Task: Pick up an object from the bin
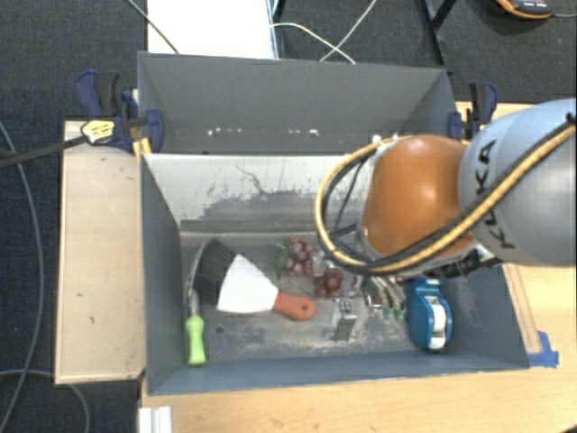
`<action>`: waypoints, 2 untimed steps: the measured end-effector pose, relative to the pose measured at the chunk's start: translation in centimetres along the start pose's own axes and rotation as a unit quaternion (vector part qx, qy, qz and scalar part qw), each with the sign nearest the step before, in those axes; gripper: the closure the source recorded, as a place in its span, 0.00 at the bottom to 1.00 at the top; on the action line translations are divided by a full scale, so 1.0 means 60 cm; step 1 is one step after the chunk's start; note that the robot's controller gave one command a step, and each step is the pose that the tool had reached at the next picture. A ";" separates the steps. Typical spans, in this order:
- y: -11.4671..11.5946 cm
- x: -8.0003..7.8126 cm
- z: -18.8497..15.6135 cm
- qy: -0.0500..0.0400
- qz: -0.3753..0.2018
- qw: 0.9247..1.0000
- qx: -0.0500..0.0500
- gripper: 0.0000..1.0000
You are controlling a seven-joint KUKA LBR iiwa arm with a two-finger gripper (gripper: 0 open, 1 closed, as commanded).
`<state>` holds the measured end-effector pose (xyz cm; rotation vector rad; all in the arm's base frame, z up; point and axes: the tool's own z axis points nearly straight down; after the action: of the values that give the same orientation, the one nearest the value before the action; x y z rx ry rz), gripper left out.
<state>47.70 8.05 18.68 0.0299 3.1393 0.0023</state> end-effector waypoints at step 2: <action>-0.042 -0.123 0.028 -0.002 -0.012 1.000 0.000 0.00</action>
Offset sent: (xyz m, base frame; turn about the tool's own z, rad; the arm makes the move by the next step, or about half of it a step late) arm 0.0726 -0.0264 -0.0172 -0.0248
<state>55.06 5.37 17.02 -0.0070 3.1357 0.0026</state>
